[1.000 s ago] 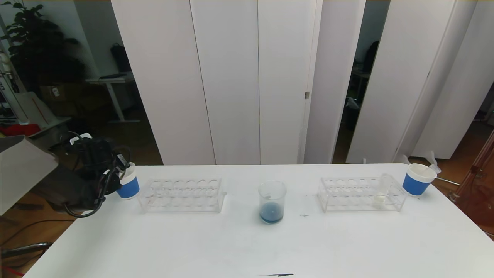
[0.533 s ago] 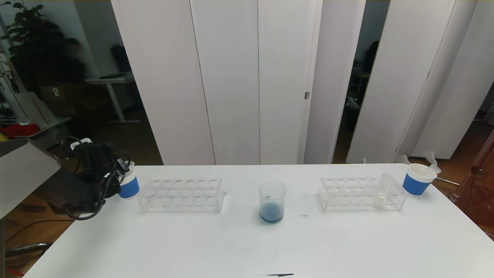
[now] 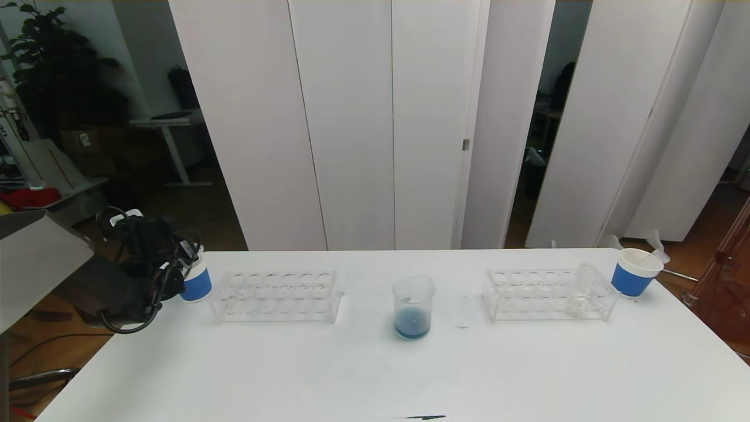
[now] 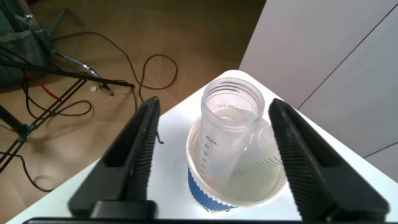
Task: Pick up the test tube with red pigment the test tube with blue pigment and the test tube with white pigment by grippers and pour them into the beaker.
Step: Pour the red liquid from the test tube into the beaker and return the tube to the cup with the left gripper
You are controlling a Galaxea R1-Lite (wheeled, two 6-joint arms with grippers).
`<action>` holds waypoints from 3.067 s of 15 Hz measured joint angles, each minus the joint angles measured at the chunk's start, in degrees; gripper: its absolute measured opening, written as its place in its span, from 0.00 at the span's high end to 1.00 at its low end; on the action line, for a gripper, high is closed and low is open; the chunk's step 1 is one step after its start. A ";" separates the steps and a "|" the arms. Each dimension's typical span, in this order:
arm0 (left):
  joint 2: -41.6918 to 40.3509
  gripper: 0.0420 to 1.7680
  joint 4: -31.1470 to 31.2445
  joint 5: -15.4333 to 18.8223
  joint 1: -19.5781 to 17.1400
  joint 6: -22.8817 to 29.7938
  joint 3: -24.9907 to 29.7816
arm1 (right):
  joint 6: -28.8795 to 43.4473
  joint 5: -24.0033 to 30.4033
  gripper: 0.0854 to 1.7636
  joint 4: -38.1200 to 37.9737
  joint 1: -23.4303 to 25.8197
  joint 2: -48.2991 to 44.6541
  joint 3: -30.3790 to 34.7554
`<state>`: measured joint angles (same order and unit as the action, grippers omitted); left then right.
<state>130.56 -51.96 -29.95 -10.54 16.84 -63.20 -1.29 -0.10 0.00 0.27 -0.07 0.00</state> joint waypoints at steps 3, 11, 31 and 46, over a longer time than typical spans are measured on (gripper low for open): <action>-1.34 0.01 0.00 -0.09 0.02 -0.05 0.16 | 0.00 0.00 0.01 0.00 0.00 0.00 0.00; -12.67 0.01 5.18 0.02 2.06 -1.93 2.95 | -0.02 0.00 0.01 0.00 0.00 0.00 0.00; -79.21 0.01 40.06 3.11 19.19 -24.49 36.77 | 0.00 0.00 0.01 -0.02 0.00 0.00 0.00; -123.34 0.01 66.84 22.13 10.65 -28.43 50.71 | 0.00 0.00 0.01 0.00 0.00 0.00 0.00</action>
<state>7.22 14.88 -7.83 0.11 -11.59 -12.48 -1.29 -0.10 0.00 0.27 -0.07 0.00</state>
